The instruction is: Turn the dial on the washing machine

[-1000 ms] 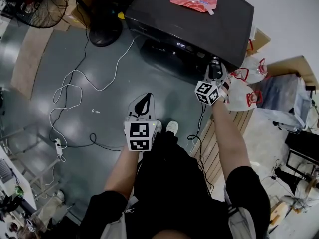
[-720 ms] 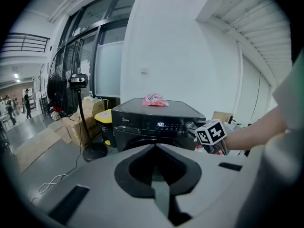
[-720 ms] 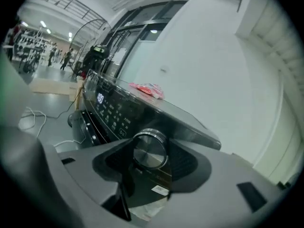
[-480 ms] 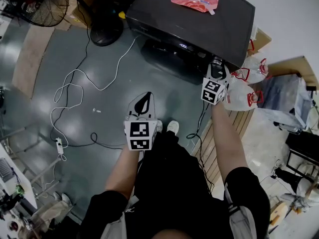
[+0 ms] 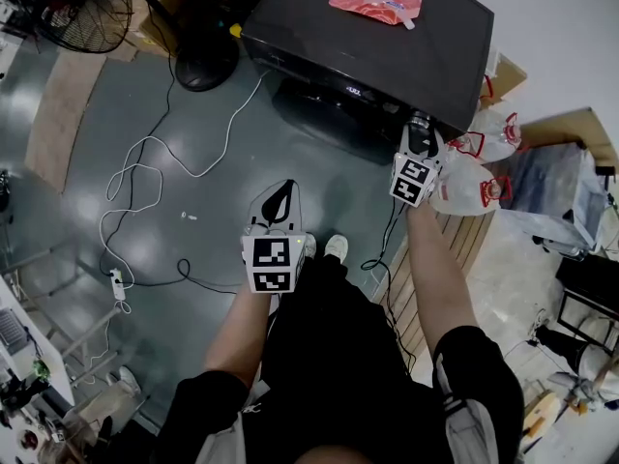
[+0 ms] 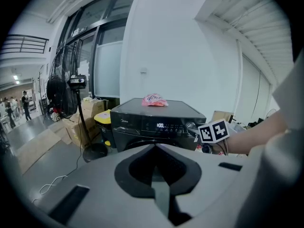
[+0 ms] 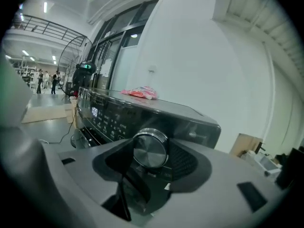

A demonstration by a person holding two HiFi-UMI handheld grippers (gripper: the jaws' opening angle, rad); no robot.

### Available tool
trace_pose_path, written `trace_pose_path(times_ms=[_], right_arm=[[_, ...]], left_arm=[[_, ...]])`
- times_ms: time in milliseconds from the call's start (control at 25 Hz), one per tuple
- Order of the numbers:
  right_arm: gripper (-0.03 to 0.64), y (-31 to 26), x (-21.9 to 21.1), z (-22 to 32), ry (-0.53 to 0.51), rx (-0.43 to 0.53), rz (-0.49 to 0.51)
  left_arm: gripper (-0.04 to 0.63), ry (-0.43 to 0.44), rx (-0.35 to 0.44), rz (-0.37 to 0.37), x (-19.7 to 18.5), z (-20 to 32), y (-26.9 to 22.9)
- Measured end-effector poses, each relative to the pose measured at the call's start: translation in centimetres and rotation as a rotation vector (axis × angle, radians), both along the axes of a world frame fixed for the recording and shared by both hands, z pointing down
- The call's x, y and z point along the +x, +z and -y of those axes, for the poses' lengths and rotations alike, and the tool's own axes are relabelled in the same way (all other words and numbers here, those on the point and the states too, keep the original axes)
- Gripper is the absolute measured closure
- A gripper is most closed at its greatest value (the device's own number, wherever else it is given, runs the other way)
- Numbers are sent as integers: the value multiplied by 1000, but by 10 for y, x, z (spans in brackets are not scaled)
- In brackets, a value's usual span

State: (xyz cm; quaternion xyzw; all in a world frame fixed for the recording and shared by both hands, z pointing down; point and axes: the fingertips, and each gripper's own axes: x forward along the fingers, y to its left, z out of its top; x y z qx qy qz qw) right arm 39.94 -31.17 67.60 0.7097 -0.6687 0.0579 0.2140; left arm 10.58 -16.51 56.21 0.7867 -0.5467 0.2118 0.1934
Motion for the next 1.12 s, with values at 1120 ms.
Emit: trace_pose_path(times_ms=[1120], right_arm=[[615,-84,-19,-44,-13,85,526]], left_arm=[[586,87,95,-14,35,23,-56]])
